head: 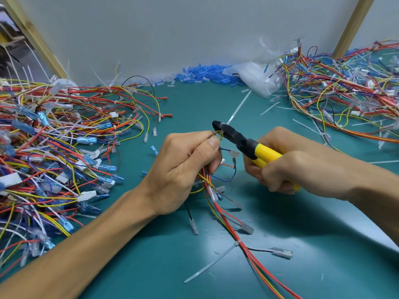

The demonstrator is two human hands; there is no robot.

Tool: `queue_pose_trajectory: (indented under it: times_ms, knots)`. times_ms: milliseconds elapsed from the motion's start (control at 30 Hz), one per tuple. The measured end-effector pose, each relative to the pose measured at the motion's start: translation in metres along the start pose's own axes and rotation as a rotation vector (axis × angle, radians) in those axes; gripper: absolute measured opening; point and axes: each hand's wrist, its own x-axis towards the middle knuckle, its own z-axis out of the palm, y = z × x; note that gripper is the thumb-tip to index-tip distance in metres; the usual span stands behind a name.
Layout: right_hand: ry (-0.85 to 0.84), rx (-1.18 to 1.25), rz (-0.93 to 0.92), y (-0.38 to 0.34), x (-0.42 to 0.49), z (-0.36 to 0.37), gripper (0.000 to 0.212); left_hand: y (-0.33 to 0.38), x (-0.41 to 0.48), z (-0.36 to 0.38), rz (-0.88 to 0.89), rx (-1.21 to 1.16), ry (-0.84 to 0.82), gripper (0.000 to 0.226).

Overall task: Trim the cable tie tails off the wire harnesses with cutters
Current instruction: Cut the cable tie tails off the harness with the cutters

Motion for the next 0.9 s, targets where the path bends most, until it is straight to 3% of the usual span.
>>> queue_pose_trajectory:
  times_ms: [67, 133, 233, 433, 600, 733, 900]
  knots:
    - [0.074, -0.021, -0.014, -0.002, -0.001, 0.002, 0.013, 0.0, 0.0, 0.0, 0.005, -0.002, 0.016, 0.041]
    - [0.181, -0.064, -0.025, -0.001, -0.001, 0.006, 0.025, -0.001, 0.001, 0.001, 0.002, -0.007, 0.031, 0.044]
    - [0.349, -0.184, -0.106, 0.002, 0.0, 0.01, 0.026, -0.004, -0.001, 0.0, 0.004, -0.007, 0.041, 0.051]
    - [0.589, -0.482, -0.219, 0.003, 0.001, 0.011, 0.024, 0.003, 0.002, 0.001, 0.11, 0.017, 0.077, 0.034]
    - [0.528, -0.442, -0.211, 0.006, 0.002, 0.01, 0.026, 0.0, 0.0, -0.001, 0.143, 0.144, 0.077, 0.046]
    - [0.392, -0.26, -0.194, 0.003, 0.001, 0.012, 0.026, 0.002, 0.0, -0.002, 0.151, 0.129, 0.073, 0.044]
    - [0.376, -0.248, -0.186, 0.003, 0.001, 0.013, 0.023, 0.002, 0.001, -0.001, 0.131, 0.108, 0.076, 0.046]
